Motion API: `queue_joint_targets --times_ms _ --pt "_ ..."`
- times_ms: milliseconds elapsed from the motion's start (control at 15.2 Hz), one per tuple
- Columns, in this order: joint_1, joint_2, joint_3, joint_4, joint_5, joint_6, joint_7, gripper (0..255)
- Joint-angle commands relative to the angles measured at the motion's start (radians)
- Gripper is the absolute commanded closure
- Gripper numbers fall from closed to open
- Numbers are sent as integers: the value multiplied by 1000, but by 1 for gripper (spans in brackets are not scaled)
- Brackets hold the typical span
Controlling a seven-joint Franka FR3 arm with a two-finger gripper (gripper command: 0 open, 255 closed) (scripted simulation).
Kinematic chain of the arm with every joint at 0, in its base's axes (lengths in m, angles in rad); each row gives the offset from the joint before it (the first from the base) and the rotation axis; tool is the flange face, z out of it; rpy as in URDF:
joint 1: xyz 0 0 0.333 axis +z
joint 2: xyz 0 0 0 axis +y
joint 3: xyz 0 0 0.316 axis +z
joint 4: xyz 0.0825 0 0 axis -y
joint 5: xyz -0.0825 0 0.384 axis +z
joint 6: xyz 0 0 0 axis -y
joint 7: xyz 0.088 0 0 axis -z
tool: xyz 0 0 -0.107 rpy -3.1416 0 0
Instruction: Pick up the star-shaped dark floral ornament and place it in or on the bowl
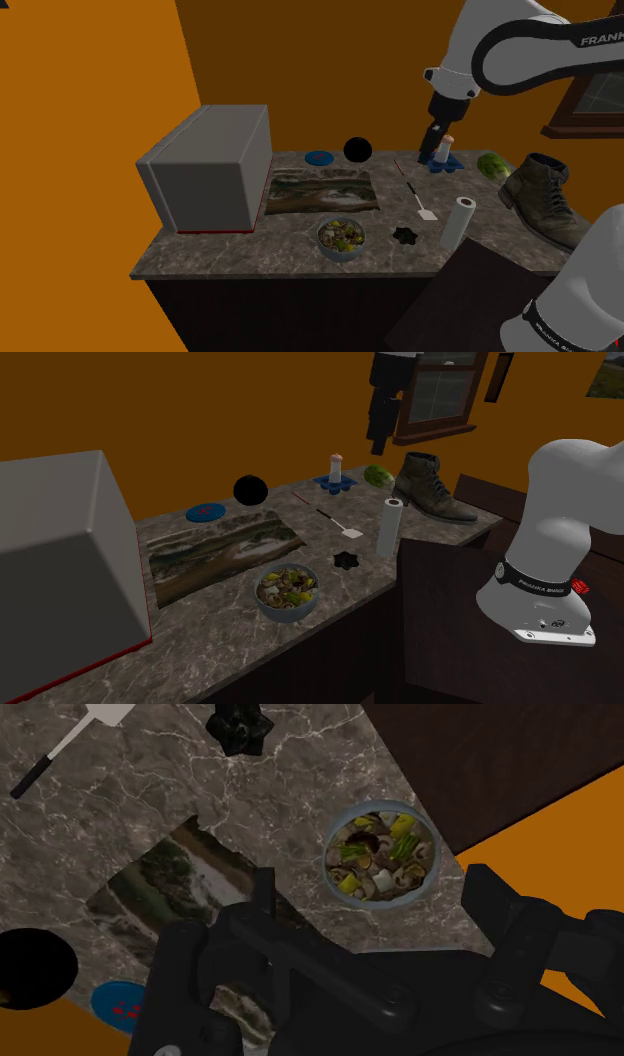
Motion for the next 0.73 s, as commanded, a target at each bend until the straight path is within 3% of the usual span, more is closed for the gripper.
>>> queue_joint_targets --times_ms 0,660 --pt "1 28 -20 -45 -10 68 -33 0" --pt "4 279 -119 -184 -48 423 -196 0"
